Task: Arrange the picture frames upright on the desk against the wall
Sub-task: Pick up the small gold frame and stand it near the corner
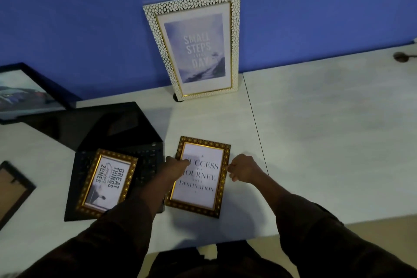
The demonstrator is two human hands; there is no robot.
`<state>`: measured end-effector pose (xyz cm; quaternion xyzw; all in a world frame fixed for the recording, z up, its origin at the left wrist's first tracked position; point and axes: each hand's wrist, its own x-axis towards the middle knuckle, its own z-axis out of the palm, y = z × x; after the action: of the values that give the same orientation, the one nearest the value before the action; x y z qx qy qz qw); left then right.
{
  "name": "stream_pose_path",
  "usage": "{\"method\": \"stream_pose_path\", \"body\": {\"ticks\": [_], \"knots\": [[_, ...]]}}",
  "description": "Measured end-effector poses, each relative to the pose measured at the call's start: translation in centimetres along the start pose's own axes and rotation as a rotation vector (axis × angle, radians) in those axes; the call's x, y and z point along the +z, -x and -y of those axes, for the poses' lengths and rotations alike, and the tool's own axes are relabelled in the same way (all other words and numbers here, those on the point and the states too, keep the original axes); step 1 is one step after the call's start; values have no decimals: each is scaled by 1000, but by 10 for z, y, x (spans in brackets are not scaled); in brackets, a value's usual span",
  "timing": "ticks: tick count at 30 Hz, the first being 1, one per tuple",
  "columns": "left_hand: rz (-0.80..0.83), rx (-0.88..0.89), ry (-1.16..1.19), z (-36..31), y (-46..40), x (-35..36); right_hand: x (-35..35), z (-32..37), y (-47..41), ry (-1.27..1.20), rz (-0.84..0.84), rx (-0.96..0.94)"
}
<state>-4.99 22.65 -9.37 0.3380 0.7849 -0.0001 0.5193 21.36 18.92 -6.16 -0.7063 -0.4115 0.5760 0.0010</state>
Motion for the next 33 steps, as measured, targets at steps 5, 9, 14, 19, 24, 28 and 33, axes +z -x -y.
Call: {"method": "stream_pose_path", "body": {"ticks": [5,9,14,19,24,28,33], "knots": [[3,14,82,10,2,1,30,1,15,109,-149,3],[-11,73,59,-15,52,-7,37,2,19,34,-222,60],[-9,151,12,-18,73,-20,44,11,19,-209,-302,123],[-32,232,83,-14,89,-36,50,27,36,-152,-393,62],[-86,260,161,20,97,-63,72,46,55,6,-440,-78],[-144,271,243,80,105,-106,120,79,76,160,-474,-225],[-139,255,445,174,121,-178,201,129,103,290,-501,-403]]}}
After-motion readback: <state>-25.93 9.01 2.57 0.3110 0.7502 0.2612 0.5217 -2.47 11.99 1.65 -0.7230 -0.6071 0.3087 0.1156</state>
